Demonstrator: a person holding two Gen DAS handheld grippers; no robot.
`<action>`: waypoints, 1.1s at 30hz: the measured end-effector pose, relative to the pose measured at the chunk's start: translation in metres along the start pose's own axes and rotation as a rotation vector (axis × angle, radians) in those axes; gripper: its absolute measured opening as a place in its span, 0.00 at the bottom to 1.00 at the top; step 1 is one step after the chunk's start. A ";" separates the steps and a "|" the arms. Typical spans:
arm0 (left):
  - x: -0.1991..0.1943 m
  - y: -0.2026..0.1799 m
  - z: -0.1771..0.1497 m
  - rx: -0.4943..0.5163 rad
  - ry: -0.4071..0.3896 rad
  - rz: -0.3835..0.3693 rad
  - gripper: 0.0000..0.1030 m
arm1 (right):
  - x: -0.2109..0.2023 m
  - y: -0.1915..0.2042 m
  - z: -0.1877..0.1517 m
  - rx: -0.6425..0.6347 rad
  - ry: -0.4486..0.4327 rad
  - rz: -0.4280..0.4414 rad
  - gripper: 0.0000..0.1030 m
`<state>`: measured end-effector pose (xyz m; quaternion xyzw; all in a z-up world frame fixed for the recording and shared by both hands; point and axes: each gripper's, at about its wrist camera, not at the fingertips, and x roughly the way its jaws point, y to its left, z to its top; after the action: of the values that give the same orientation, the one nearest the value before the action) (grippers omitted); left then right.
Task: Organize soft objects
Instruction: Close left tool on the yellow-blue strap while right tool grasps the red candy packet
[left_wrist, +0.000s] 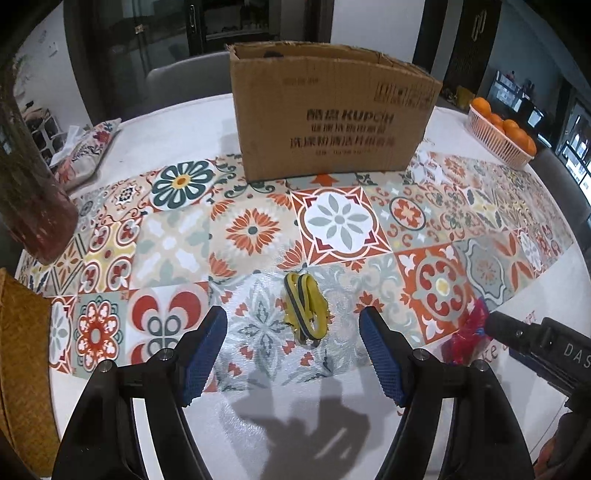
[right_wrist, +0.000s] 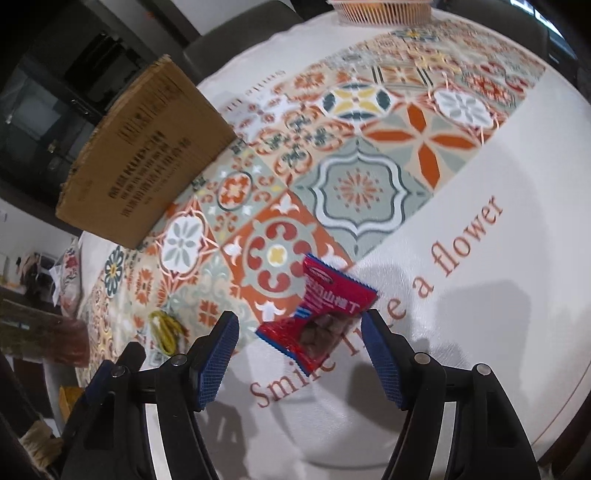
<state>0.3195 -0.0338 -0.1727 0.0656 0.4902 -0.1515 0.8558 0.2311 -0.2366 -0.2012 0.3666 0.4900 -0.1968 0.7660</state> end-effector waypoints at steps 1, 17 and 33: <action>0.004 -0.001 -0.001 0.004 0.002 -0.002 0.71 | 0.003 -0.002 0.000 0.007 0.008 0.000 0.68; 0.054 -0.006 -0.001 0.028 0.043 -0.016 0.68 | 0.040 -0.007 0.000 0.023 0.063 -0.035 0.68; 0.075 -0.004 0.001 0.004 0.059 -0.013 0.34 | 0.049 0.009 0.012 -0.080 0.032 -0.062 0.66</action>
<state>0.3544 -0.0521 -0.2369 0.0685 0.5152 -0.1558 0.8400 0.2657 -0.2372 -0.2386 0.3235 0.5208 -0.1949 0.7656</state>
